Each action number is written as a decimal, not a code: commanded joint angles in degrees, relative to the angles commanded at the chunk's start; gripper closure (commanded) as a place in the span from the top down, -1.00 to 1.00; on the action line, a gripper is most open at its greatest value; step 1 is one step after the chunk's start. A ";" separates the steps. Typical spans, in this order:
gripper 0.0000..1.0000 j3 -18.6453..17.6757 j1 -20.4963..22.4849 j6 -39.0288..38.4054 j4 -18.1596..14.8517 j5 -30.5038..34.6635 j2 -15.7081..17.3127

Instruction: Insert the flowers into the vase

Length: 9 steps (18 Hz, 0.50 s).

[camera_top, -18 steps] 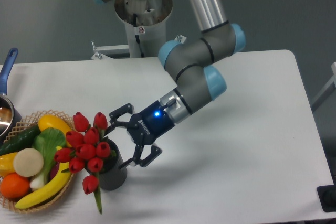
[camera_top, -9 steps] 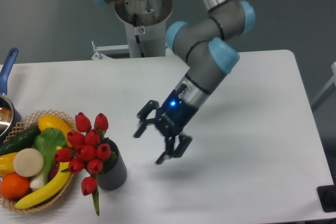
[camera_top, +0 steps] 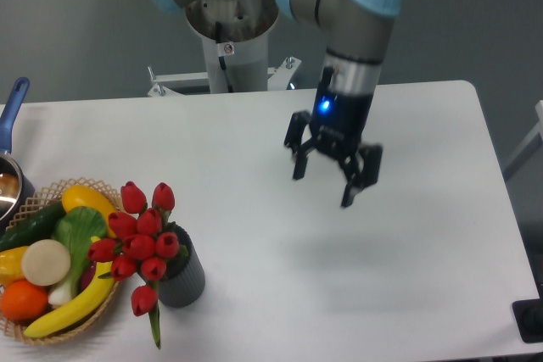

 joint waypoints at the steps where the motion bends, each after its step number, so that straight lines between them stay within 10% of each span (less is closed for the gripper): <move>1: 1.00 0.44 0.00 0.09 -0.96 2.20 0.26; 9: 1.00 0.62 4.04 16.94 -13.44 8.90 5.18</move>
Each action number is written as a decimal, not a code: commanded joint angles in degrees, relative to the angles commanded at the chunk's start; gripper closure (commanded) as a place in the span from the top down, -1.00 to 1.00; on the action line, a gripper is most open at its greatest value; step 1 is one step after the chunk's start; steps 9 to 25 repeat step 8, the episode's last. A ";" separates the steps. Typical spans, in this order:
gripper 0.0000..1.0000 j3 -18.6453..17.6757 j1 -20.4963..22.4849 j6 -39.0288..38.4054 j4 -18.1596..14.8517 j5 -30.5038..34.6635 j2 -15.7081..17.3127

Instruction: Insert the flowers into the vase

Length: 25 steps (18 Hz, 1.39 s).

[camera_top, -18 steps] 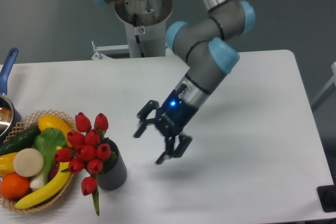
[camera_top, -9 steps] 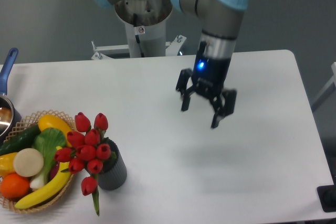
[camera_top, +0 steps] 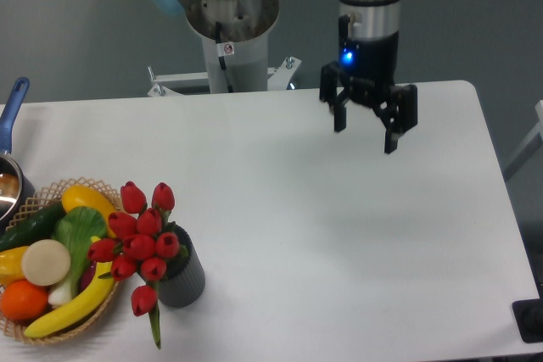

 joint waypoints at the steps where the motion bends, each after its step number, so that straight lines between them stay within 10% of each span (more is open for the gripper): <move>1: 1.00 0.00 0.53 1.85 -0.97 0.00 0.44; 25: 1.00 -0.26 1.24 3.54 -1.33 -0.35 0.71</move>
